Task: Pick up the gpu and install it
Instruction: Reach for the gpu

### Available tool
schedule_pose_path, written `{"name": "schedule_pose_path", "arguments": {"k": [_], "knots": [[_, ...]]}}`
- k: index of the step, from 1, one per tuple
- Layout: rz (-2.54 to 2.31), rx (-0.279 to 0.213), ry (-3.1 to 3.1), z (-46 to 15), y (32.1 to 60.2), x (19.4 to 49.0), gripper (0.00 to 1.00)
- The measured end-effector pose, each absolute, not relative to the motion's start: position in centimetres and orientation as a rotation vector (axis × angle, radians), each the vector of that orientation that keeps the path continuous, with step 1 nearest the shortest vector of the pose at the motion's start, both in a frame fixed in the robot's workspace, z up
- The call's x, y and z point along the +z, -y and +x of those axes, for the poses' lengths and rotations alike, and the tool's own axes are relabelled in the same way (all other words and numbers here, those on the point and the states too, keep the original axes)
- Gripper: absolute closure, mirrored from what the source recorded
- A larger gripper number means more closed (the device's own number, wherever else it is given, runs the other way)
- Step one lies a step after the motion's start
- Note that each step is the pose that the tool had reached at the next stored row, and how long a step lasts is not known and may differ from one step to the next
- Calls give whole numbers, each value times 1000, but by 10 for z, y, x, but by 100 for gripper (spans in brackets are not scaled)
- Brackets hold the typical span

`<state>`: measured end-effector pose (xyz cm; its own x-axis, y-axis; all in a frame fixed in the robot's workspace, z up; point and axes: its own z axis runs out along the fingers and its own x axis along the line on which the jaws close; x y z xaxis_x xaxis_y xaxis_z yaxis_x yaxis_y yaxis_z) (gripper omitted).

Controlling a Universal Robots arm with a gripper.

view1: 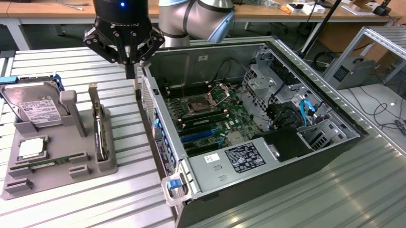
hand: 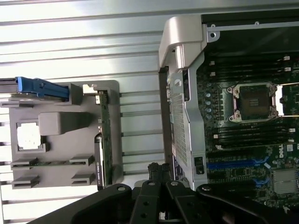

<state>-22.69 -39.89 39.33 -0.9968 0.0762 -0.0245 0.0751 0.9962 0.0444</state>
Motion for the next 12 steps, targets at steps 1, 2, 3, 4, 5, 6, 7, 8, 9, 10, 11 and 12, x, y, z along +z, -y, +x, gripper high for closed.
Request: {"name": "schedule_pose_path", "arguments": {"k": [1,2,3,4,5,6,7,8,9,10,11,12], "knots": [[118,68,-3113,-228,399,393,89],[118,68,-3113,-228,399,393,89],[118,68,-3112,-228,399,393,89],[118,68,-3113,-229,399,393,89],[118,68,-3113,-229,399,393,89],[118,68,-3112,-230,399,393,89],[118,68,-3112,-231,399,393,89],[118,68,-3113,-232,399,393,89],[118,68,-3113,-232,399,393,89],[118,68,-3113,-232,399,393,89],[118,68,-3112,-233,399,393,89],[118,68,-3112,-233,399,393,89]]}}
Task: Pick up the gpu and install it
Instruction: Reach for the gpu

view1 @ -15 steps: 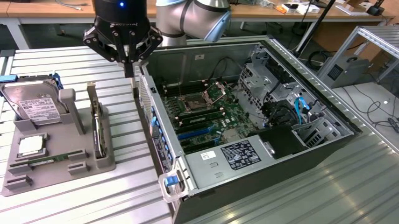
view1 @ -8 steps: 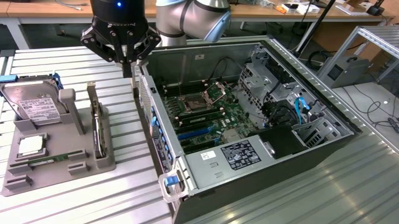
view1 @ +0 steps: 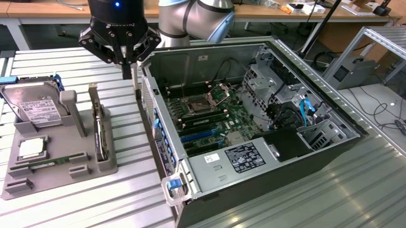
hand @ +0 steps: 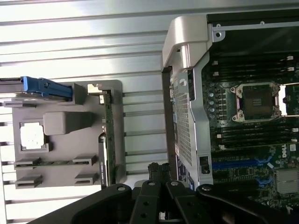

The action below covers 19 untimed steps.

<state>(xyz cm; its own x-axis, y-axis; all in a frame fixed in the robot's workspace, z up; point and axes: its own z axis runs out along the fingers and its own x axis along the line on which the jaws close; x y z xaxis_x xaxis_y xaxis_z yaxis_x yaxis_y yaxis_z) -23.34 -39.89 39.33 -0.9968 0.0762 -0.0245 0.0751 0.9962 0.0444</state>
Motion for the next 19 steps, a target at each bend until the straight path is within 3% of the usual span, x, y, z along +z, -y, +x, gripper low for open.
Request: {"name": "schedule_pose_path", "arguments": {"k": [19], "knots": [[118,68,-3113,-244,399,393,89]]}}
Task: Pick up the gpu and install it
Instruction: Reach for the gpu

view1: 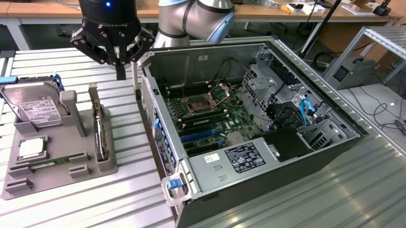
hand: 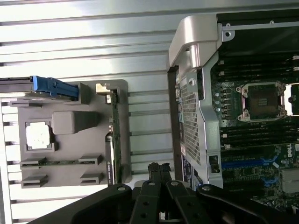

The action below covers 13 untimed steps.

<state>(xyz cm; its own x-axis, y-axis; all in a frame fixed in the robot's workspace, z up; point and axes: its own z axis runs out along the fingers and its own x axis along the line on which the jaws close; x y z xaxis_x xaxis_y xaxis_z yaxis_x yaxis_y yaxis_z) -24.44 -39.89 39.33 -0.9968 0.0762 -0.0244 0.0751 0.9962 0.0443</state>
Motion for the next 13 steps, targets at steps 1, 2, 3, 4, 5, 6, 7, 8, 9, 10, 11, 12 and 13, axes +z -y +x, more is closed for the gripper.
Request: {"name": "schedule_pose_path", "arguments": {"k": [1,2,3,4,5,6,7,8,9,10,11,12,13], "knots": [[118,68,-3112,-245,399,393,89],[118,68,-3112,-246,399,393,89],[118,68,-3112,-247,399,393,89],[118,68,-3112,-248,399,393,89],[118,68,-3112,-249,399,393,89],[118,68,-3112,-250,399,393,89],[118,68,-3112,-251,399,393,89],[118,68,-3112,-251,399,393,89],[118,68,-3112,-252,399,393,89],[118,68,-3112,-253,399,393,89],[118,68,-3112,-254,399,393,89],[118,68,-3113,-255,399,393,89],[118,68,-3112,-256,399,393,89]]}}
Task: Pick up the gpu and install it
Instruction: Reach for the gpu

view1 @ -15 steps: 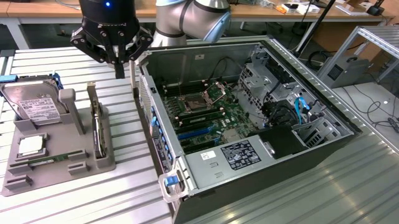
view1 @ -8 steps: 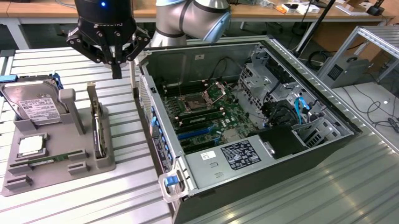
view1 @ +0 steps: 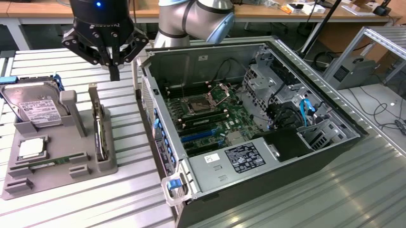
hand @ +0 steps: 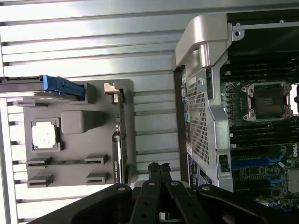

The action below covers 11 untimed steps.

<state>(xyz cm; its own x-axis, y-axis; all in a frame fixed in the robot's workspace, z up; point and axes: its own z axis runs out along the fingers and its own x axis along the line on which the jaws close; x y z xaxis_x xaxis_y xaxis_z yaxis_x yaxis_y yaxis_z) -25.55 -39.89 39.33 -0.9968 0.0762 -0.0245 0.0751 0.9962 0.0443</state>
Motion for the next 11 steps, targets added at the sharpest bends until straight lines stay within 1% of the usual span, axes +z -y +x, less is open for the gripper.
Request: {"name": "schedule_pose_path", "arguments": {"k": [11], "knots": [[118,68,-3112,-261,399,393,89]]}}
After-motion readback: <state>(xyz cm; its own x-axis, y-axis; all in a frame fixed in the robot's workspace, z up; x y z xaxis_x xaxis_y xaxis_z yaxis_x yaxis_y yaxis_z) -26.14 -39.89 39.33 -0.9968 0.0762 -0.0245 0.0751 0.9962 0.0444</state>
